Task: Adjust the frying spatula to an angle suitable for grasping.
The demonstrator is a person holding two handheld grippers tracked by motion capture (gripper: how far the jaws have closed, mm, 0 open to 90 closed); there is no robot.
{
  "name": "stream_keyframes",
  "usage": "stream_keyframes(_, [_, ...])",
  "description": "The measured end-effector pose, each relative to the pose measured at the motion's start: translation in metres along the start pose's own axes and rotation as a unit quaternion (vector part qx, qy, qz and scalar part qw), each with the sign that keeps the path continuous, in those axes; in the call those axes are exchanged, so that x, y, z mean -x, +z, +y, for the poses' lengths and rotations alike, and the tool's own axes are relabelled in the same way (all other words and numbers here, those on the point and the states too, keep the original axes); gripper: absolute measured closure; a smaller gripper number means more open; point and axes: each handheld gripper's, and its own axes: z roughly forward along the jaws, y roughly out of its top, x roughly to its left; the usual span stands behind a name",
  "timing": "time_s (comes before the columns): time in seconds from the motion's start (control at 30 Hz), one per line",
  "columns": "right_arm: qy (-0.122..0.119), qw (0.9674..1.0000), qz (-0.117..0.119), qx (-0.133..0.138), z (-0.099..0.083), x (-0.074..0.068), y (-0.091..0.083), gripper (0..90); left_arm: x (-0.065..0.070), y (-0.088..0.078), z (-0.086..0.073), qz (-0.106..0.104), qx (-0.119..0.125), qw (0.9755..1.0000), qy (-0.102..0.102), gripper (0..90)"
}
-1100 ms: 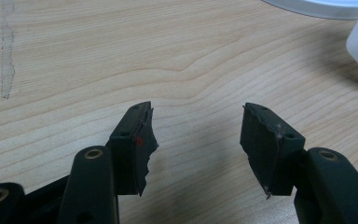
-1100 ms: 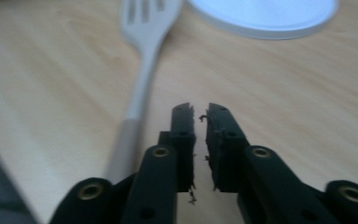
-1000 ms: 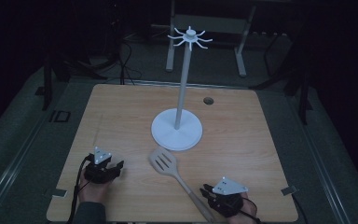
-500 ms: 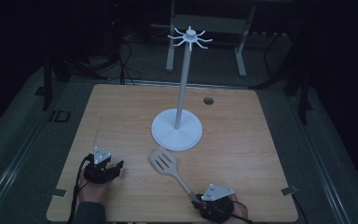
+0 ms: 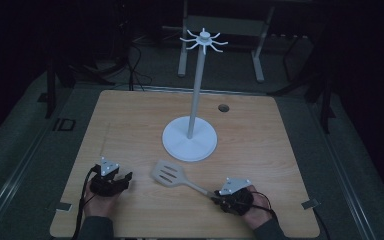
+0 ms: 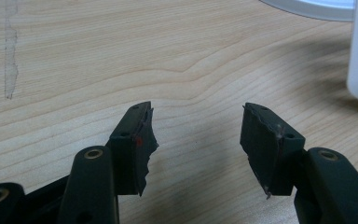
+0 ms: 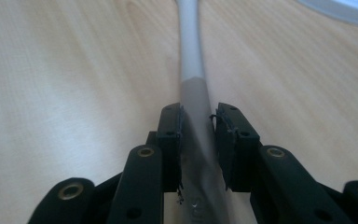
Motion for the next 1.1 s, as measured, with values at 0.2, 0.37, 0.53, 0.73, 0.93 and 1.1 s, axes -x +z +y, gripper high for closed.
stream_keyframes(0.2, [-0.037, 0.999, -0.02, -0.016, 0.017, 0.022, 0.011, 70.2, 0.0, -0.001, 0.0, -0.001, 0.002, 1.0, 0.0, 44.1])
stream_keyframes(0.37, [-0.028, 0.9989, -0.037, -0.011, 0.021, 0.033, 0.015, 67.1, 0.0, -0.002, 0.0, -0.001, 0.005, 1.0, 0.0, 45.0])
stream_keyframes(0.53, [0.016, 0.9976, -0.06, 0.032, 0.01, 0.035, -0.006, 60.3, 0.001, -0.003, 0.0, -0.004, 0.01, 0.9999, 0.002, 46.9])
stream_keyframes(0.73, [0.1, 0.987, -0.101, 0.076, -0.015, 0.044, -0.036, 71.6, 0.003, -0.002, 0.0, -0.005, 0.008, 0.9999, 0.008, 47.3])
stream_keyframes(0.93, [0.172, 0.9772, -0.102, 0.071, -0.05, 0.054, -0.046, 89.7, 0.005, -0.003, 0.0, -0.005, 0.01, 0.9999, 0.011, 47.3])
stream_keyframes(1.1, [0.168, 0.9802, -0.086, 0.061, -0.061, 0.052, -0.046, 89.9, 0.009, -0.009, 0.002, -0.02, 0.028, 0.9993, 0.014, 50.1])
